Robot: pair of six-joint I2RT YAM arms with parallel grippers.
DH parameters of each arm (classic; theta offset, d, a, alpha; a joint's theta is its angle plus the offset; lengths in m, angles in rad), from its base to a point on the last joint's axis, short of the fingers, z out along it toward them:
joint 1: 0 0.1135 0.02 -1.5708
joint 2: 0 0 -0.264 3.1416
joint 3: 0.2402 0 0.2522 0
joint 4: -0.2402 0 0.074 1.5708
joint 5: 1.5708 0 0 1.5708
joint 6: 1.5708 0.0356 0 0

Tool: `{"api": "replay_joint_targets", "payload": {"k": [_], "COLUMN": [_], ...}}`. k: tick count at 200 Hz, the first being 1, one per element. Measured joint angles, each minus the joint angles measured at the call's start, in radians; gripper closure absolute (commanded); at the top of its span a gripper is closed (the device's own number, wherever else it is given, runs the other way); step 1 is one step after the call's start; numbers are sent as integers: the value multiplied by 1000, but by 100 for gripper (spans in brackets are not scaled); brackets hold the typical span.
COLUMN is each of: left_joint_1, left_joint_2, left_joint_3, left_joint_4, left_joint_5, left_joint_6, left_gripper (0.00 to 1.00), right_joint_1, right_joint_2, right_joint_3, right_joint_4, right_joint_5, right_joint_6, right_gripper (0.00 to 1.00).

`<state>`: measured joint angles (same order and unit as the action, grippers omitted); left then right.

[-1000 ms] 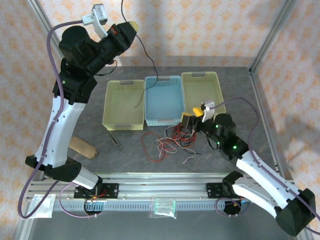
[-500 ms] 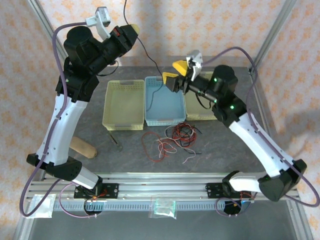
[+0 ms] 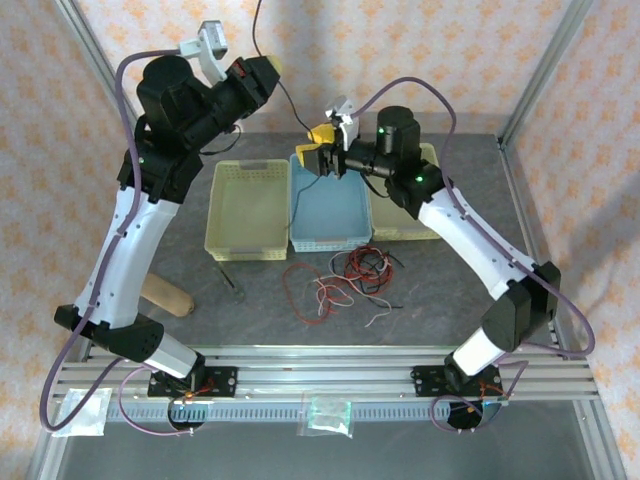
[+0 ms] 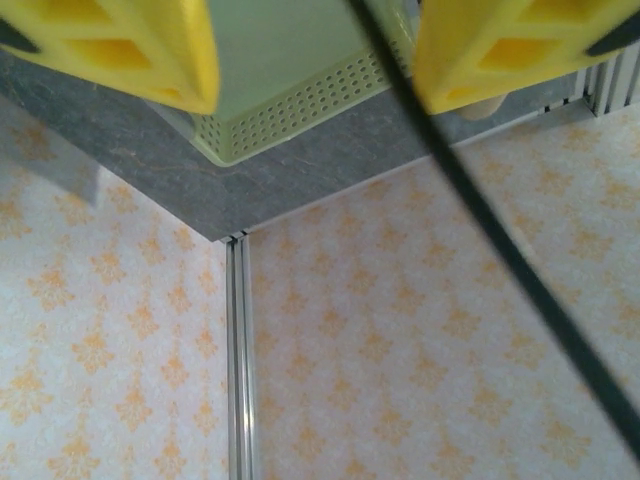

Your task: Untangle the cables

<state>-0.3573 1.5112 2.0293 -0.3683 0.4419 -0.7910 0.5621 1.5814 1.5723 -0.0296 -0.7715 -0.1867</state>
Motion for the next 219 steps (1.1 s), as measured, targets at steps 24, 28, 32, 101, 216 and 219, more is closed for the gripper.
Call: {"api": "replay_joint_targets", "payload": {"k": [24,28,32,101,216,219], "left_joint_1": [0,0,0,68,85,85], "left_joint_2": [0,0,0,-68,-49,-48], "left_joint_3": [-24,-26,-27,-142,-425,-427], "left_joint_4": [2,1,2,14,44,40], "left_joint_5": [0,0,-1,-30,-37,-40], "left_joint_6": [-5,-5,-5,-50,17,13], "left_gripper": [100,100,100,100,40,38], "right_joint_1": [0,0,0,0,0,0], "right_joint_2": [15,15,14,-129,-176,-176], "right_joint_3": [5,5,5,-126,-24,-18], "right_joint_4": [13,16,19,103,-26,-34], "right_joint_5": [-7,-8,-7,-3,221,233], "right_joint_6": [16,13,18,50,105,105], "right_gripper": [74,75,76,100,100,100]}}
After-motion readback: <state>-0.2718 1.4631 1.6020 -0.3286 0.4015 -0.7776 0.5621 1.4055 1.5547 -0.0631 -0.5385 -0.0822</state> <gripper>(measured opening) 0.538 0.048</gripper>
